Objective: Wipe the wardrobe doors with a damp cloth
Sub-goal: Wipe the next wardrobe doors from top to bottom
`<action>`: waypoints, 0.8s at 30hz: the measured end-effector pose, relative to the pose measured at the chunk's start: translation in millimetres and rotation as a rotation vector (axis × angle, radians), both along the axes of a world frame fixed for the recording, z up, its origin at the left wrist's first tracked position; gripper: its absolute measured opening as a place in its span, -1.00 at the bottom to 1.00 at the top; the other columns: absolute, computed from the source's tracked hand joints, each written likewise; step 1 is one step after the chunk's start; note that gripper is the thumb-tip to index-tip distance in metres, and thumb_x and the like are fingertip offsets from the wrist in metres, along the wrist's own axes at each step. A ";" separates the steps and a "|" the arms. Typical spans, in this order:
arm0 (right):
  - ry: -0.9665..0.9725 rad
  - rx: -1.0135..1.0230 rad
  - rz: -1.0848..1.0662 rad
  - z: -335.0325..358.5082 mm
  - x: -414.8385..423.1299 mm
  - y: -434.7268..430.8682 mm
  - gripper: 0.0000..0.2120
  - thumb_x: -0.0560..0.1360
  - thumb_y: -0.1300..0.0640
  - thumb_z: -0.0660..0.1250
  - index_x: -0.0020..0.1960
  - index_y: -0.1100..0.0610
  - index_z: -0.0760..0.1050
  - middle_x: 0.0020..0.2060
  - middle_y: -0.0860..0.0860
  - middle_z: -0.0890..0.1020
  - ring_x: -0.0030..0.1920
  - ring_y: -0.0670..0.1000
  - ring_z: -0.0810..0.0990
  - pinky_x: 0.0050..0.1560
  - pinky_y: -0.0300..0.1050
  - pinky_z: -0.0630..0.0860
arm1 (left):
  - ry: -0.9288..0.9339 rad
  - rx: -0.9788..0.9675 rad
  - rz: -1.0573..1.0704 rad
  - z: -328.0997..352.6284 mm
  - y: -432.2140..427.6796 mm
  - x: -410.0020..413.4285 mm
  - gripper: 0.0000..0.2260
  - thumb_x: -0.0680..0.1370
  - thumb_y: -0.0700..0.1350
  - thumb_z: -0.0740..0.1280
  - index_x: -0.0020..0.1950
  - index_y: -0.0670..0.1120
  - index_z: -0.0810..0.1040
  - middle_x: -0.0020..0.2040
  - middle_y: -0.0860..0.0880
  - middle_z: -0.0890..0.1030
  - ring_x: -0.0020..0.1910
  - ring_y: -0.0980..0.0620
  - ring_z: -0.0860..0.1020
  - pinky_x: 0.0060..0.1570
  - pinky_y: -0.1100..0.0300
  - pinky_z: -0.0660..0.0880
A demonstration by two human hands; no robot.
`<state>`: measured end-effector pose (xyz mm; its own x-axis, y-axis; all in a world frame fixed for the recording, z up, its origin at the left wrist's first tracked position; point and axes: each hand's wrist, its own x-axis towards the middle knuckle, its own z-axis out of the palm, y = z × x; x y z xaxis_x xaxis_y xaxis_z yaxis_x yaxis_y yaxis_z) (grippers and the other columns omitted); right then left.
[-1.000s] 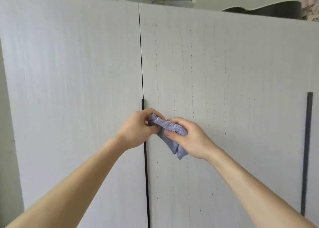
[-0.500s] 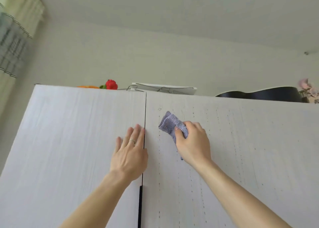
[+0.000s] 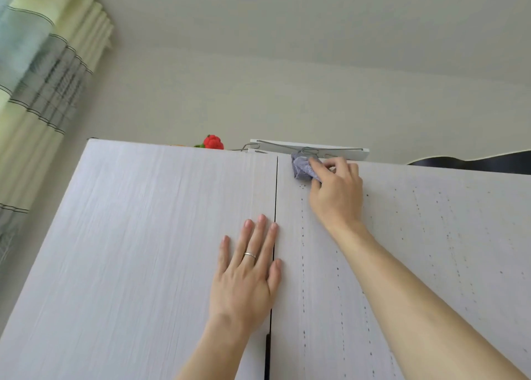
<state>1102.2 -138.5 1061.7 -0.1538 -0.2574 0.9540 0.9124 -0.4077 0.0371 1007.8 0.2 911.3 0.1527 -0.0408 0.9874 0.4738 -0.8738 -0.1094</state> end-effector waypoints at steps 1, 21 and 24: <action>-0.001 -0.025 -0.032 -6.2 1.7 5.2 -0.57 0.39 0.22 0.28 0.21 0.01 0.65 -0.03 0.01 0.57 -0.02 0.18 0.48 -0.11 0.06 0.48 | -0.007 0.005 -0.007 -0.2 0.8 1.4 -0.48 0.67 0.09 0.01 0.64 0.00 0.18 0.63 0.03 0.18 0.60 0.00 0.11 0.48 -0.12 0.07; 0.058 -0.126 -0.163 -44.2 25.2 -29.6 -0.66 0.54 0.15 0.36 0.30 -0.05 0.58 0.12 -0.06 0.60 0.10 0.13 0.50 -0.03 0.00 0.35 | -0.037 -0.018 0.004 -6.6 2.7 2.9 -0.48 0.69 0.12 -0.05 0.66 0.06 0.04 0.66 0.09 0.04 0.63 0.07 -0.05 0.54 -0.04 -0.13; 0.023 -0.090 -0.193 -71.9 38.1 -38.5 -0.64 0.50 0.17 0.43 0.28 -0.04 0.61 0.10 -0.09 0.62 0.05 0.10 0.53 -0.08 0.02 0.44 | -0.050 -0.021 0.019 -6.5 1.0 2.0 -0.48 0.68 0.11 -0.04 0.66 0.07 0.07 0.65 0.09 0.07 0.62 0.07 -0.03 0.55 -0.04 -0.11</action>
<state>1140.4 -177.1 989.8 -0.1700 -0.1387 0.9756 0.8187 -0.5709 0.0615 1009.8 1.1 904.8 0.1034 -0.0172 0.9945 0.4943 -0.8667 -0.0664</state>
